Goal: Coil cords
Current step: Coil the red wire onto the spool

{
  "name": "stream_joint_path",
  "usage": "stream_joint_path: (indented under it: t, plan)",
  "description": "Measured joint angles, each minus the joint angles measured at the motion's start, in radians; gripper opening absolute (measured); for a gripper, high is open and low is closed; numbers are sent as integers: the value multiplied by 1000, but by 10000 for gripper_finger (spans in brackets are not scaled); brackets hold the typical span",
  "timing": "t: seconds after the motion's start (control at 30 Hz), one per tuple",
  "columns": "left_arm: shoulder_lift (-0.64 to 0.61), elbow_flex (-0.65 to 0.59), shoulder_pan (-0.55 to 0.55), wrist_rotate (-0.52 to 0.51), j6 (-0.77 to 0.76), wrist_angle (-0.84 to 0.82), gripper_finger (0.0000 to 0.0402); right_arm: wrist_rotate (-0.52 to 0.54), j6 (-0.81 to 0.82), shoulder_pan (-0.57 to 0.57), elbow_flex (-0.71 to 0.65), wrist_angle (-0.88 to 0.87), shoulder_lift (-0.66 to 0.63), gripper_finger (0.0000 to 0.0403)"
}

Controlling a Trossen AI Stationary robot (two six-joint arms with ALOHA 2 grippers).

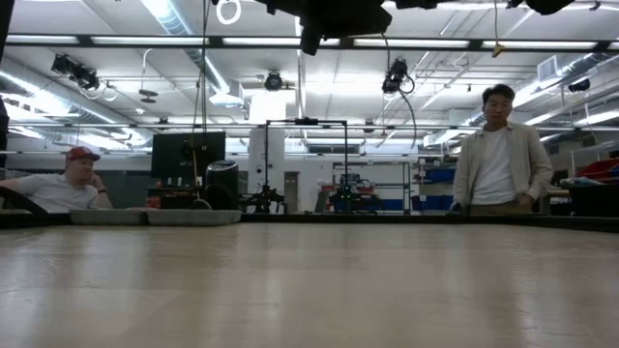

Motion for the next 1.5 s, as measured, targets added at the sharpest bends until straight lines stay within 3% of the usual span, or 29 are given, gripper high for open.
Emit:
stream_joint_path:
  t: [0.4, 0.77, 1.5]
  plan:
    - [0, 0, 0, -2, 24, 6, 74, -60, -40, 28, 0, 158, 0, 0]
    - [-25, 0, 2, -17, 155, 72, 74, -113, -4, 66, 0, 251, 0, 0]
    - [-90, 0, 2, -30, 257, -131, 74, -187, -9, 110, -192, 552, 0, 0]
